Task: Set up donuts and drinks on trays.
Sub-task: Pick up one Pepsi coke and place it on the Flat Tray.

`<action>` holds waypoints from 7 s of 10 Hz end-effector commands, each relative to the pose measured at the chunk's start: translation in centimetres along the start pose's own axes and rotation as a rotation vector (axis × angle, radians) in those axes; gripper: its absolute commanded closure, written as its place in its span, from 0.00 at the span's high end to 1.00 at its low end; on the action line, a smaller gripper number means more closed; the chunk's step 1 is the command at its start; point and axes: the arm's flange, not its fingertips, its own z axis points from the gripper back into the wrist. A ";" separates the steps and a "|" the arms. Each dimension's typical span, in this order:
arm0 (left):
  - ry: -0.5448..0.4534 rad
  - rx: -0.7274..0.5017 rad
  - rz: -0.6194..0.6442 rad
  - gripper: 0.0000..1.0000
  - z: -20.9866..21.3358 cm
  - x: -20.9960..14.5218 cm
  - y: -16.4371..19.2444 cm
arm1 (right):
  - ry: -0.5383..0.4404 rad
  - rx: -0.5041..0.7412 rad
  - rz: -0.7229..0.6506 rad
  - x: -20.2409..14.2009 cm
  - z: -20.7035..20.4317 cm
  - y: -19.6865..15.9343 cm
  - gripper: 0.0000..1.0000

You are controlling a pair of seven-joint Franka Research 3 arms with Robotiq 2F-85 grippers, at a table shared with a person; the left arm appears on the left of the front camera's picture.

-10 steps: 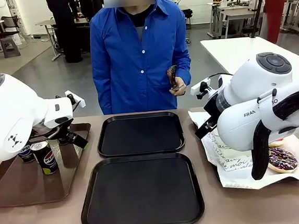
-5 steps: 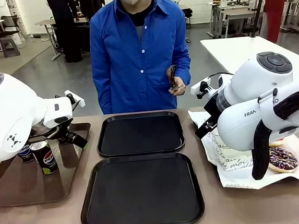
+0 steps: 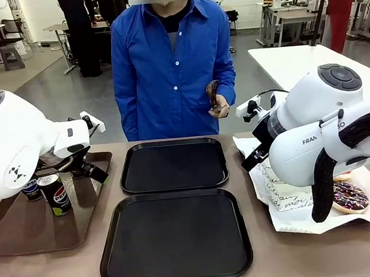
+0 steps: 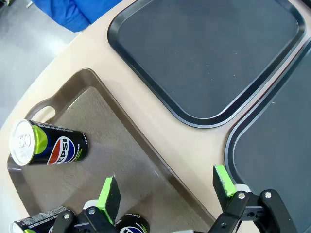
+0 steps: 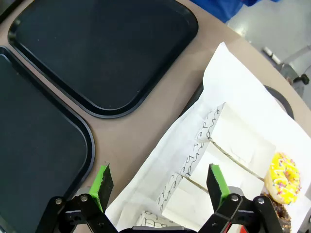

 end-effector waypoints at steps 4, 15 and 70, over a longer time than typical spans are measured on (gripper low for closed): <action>0.000 0.000 0.000 1.00 0.0 0.0 0.0 | 0.030 -0.063 0.052 0.0 2.2 1.7 1.00; 0.071 -0.065 -0.049 1.00 19.3 -2.1 1.7 | 0.121 -0.113 0.066 -0.9 20.4 6.5 1.00; 0.438 0.173 0.539 1.00 9.2 0.6 5.4 | -0.020 0.720 -1.394 -32.4 18.4 -21.0 1.00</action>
